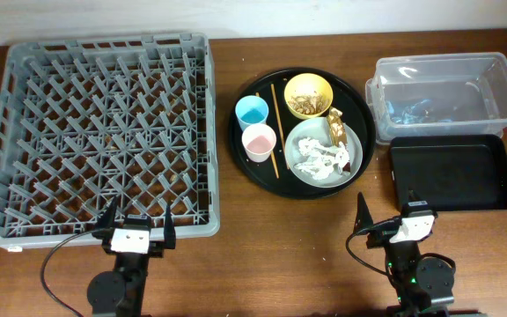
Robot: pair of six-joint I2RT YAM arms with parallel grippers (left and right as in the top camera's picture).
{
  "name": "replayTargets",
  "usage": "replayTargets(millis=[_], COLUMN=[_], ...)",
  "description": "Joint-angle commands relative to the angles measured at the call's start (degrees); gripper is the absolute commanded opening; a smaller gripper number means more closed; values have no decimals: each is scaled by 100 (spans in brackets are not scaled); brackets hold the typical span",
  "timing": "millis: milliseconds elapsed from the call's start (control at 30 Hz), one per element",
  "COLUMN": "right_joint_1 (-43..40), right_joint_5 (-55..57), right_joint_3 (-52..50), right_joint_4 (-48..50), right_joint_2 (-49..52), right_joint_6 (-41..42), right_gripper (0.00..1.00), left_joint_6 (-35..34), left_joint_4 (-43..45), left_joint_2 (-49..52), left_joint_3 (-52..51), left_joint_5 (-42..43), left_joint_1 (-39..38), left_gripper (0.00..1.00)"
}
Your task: Sort waste into correct bins and load items into the dishwasher rack
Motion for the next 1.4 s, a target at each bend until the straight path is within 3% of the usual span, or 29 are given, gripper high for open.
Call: replayTargets(millis=[0, 1367], right_joint_1=[35, 35], right_joint_5=[50, -105], right_joint_3=[-31, -31], right_joint_4=[-35, -22], right_joint_2=[-37, -22], right_joint_6=[39, 39], right_gripper=[98, 98], left_joint_6=[92, 92], left_joint_4=[2, 2], left_joint_2=[-33, -33], left_joint_3=[-33, -33], left_joint_5=[63, 63], left_joint_1=[9, 9], left_gripper=[99, 99])
